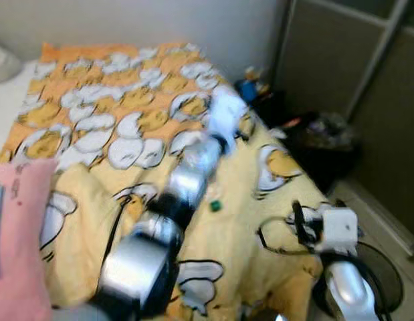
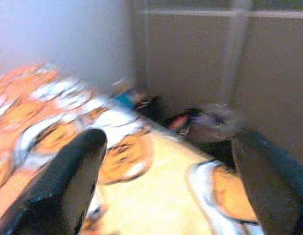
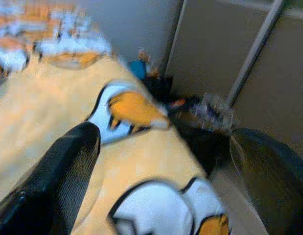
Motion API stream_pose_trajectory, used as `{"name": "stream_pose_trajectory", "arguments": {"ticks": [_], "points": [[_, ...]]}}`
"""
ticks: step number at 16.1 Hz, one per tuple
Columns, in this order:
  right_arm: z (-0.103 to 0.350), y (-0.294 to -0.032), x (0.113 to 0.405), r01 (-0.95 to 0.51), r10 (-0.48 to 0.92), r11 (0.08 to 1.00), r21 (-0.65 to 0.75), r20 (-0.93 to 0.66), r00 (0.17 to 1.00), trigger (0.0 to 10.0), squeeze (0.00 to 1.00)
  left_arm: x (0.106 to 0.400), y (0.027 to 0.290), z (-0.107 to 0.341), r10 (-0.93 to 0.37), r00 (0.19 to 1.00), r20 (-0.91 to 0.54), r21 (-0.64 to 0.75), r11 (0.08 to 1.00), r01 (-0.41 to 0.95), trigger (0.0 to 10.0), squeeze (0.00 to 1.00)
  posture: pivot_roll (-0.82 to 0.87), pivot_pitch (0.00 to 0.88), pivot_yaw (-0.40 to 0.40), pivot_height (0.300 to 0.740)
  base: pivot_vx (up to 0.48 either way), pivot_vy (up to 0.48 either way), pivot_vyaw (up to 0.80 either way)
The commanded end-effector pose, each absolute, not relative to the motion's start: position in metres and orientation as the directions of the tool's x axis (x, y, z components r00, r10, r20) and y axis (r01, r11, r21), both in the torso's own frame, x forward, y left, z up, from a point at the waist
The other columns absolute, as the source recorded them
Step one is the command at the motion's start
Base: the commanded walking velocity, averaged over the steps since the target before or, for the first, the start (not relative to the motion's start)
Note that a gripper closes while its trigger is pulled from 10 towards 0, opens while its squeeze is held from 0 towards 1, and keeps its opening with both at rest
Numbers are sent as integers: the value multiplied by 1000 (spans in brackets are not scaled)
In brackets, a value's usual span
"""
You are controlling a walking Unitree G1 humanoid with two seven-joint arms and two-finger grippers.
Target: Clean up the room
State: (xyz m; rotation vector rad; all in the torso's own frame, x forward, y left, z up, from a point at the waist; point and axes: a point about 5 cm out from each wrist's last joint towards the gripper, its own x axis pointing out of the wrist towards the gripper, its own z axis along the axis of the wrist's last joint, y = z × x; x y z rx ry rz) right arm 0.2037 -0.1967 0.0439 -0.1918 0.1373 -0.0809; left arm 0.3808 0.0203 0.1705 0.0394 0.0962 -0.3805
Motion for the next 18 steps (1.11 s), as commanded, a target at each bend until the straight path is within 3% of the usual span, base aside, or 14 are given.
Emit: {"name": "stream_pose_trajectory", "arguments": {"ticks": [1, 2, 4, 7, 12, 15, 18], "points": [[44, -202, 193, 63, -98, 972, -224, -150, 984, 10000, 0, 379, 26, 145, -276, 931, -239, 27, 956, 291, 10000, 0, -220, 84, 31, 740, 0, 0, 0], [43, -204, 182, 72, -113, 969, -236, -163, 980, 10000, 0, 378, 26, 137, -238, 930, -279, 67, 961, 266, 10000, 0, -247, 102, 39, 740, 0, 0, 0], [46, -205, 158, 91, -140, 964, -251, -185, 973, 10000, 0, 369, 9, 125, -271, 896, -351, -101, 963, 252, 10000, 0, -316, 158, 49, 740, 0, 0, 0], [54, -198, 131, 79, -135, 961, -264, -205, 969, 10000, 0, 369, -1, 130, -256, 902, -348, -139, 965, 221, 10000, 0, -363, 227, 48, 740, 0, 0, 0], [66, -186, 110, 60, -125, 962, -266, -235, 964, 10000, 0, 375, 14, 132, -94, 942, -322, 25, 994, 108, 10000, 0, -417, 304, 37, 740, 0, 0, 0], [71, -185, 102, 58, -131, 959, -276, -255, 958, 10000, 0, 382, 49, 135, 140, 964, -227, 210, 973, -92, 10000, 0, -438, 324, 31, 740, 0, 0, 0], [69, -184, 99, 57, -137, 959, -276, -278, 951, 10000, 0, 379, 64, 121, 215, 945, -247, 280, 949, -142, 10000, 0, -432, 328, 28, 740, 0, 0, 0]]}}
